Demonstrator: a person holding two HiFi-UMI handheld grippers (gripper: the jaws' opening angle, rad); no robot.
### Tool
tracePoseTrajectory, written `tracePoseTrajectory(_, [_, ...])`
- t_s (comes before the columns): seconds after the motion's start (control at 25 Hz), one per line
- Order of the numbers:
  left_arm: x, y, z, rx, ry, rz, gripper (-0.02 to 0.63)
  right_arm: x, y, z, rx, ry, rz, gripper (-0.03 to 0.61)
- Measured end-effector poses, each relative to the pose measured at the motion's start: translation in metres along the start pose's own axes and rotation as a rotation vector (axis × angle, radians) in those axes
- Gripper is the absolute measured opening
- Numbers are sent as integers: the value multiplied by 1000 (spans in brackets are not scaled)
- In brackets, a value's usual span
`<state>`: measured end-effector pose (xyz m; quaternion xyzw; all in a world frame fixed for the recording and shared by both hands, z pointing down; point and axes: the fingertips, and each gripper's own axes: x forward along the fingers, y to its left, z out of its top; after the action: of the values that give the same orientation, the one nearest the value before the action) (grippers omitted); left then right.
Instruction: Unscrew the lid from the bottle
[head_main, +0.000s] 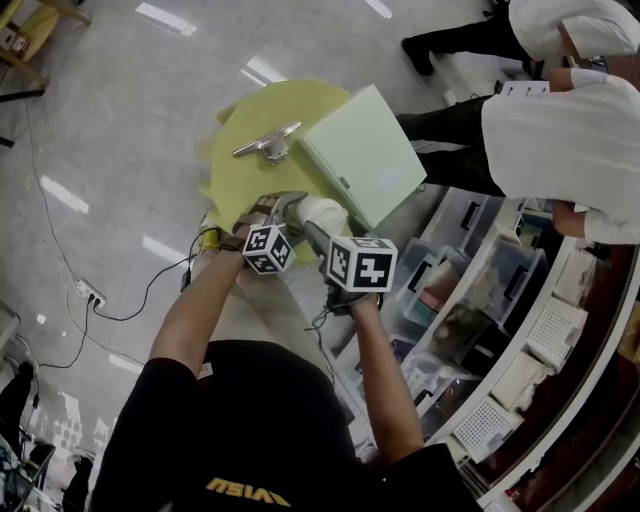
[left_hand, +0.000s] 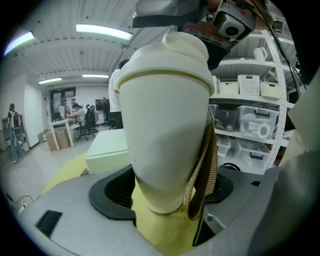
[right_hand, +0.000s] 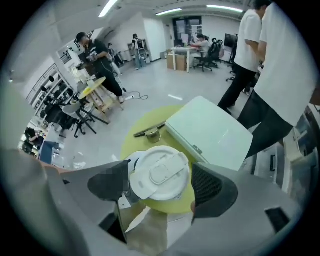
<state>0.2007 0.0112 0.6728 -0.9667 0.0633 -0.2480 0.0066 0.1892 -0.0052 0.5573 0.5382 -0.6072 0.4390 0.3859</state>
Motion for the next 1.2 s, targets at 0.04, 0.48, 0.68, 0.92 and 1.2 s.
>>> tracePoseTrajectory(0.04, [0, 0, 0, -1, -1, 1, 371, 4, 2, -2, 2, 9, 8, 394])
tracePoseTrajectory(0.48, [0, -1, 0, -5, -1, -12, 371, 7, 7, -6, -170, 88, -3, 367])
tracePoseTrajectory(0.68, [-2, 0, -2, -8, 4, -19, 370, 8, 15, -8, -288, 120, -12, 367])
tracePoseTrajectory(0.92, [0, -2, -1, -10, 17, -47, 368, 7, 11, -9, -380, 142, 23, 367])
tracePoseTrajectory(1.2, [2, -3, -3, -19, 21, -76, 368, 7, 17, -12, -602, 201, 44, 365])
